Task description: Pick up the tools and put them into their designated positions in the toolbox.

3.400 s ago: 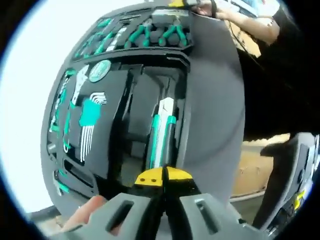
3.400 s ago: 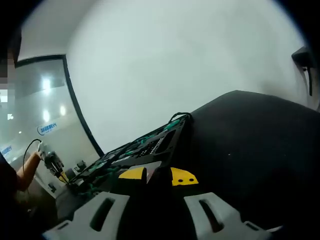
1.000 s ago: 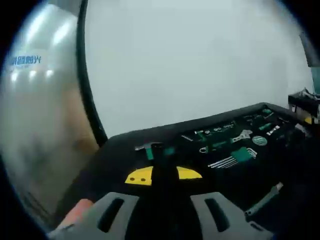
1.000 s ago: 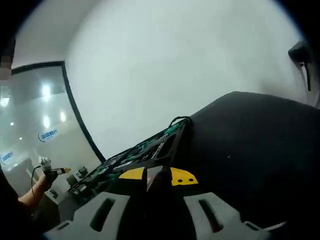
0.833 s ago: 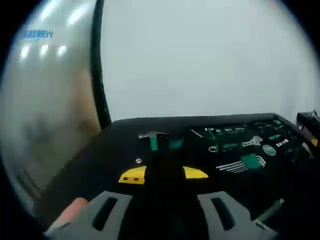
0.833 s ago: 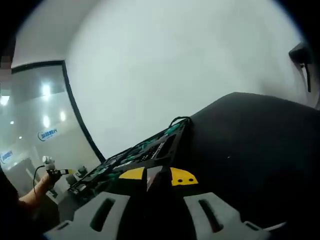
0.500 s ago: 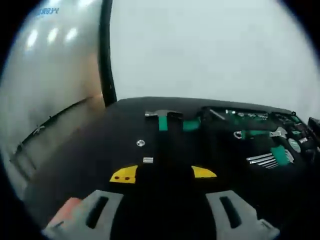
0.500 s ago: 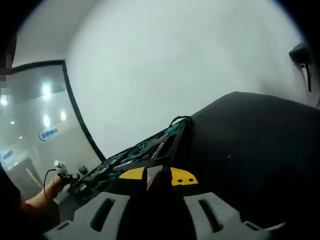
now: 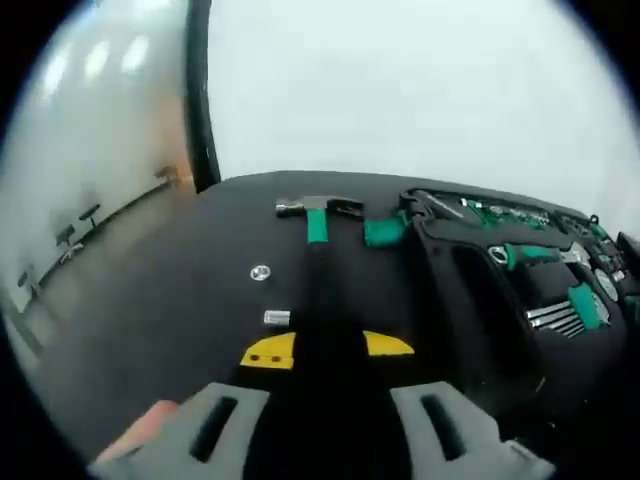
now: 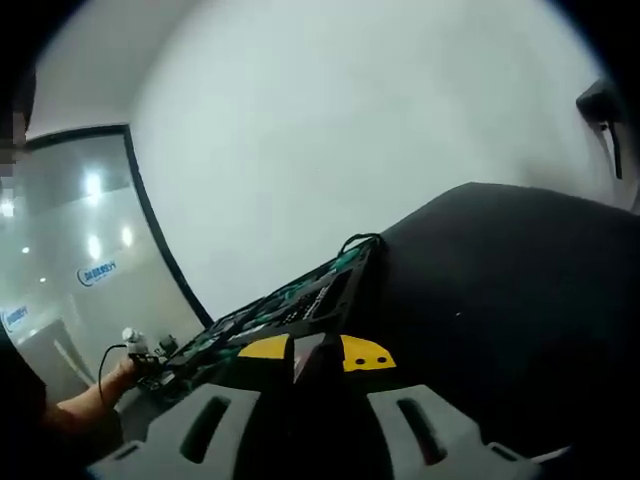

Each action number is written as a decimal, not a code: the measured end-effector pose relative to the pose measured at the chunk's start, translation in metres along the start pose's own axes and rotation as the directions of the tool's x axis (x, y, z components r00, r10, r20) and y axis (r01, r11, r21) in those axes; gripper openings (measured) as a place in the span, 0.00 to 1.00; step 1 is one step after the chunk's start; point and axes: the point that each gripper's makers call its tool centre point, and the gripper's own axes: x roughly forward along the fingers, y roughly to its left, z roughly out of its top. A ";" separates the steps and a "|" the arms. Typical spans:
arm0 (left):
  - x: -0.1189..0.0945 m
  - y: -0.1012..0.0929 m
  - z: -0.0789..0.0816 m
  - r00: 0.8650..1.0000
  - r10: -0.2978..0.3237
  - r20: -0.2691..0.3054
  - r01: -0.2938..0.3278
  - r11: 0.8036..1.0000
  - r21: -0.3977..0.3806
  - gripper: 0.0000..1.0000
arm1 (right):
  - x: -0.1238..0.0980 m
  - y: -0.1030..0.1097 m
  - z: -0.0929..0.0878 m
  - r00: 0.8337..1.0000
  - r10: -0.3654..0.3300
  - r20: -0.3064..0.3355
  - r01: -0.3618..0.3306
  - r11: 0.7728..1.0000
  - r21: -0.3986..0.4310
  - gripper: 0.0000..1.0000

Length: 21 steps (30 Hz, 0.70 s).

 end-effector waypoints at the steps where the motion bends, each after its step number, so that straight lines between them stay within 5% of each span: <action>1: -0.001 0.000 0.000 1.000 -0.003 0.016 0.003 1.000 -0.010 0.16 | 0.000 0.000 0.000 1.000 0.000 0.000 0.000 1.000 0.000 0.15; 7: -0.021 0.010 -0.010 1.000 -0.001 0.011 0.002 0.996 -0.093 0.15 | 0.000 0.000 0.000 1.000 0.000 0.000 0.000 1.000 0.001 0.15; 8: -0.024 0.003 -0.001 0.997 -0.037 0.074 0.045 0.993 -0.113 0.15 | 0.000 0.000 0.000 1.000 -0.001 0.000 0.001 1.000 0.001 0.15; 13: -0.043 -0.008 0.011 0.998 -0.029 0.064 0.034 0.996 -0.087 0.12 | 0.001 -0.001 0.000 1.000 0.000 0.000 0.000 1.000 0.004 0.15; 15: -0.047 0.003 0.023 0.997 0.032 0.071 -0.029 0.999 -0.038 0.00 | 0.001 -0.001 0.000 1.000 0.000 0.000 0.000 1.000 0.004 0.15; 16: -0.045 -0.001 0.034 0.994 0.008 0.113 0.002 0.996 -0.090 0.00 | 0.001 -0.001 0.000 1.000 -0.001 0.000 0.001 1.000 0.004 0.14; 18: -0.036 -0.007 0.037 0.997 -0.028 0.071 0.033 0.996 -0.084 0.00 | 0.001 -0.001 0.000 1.000 -0.001 0.001 0.001 1.000 0.005 0.14; 21: -0.016 -0.006 0.037 0.999 0.030 -0.016 -0.028 0.994 0.109 0.05 | 0.001 -0.001 0.001 1.000 -0.001 0.001 0.001 1.000 0.008 0.14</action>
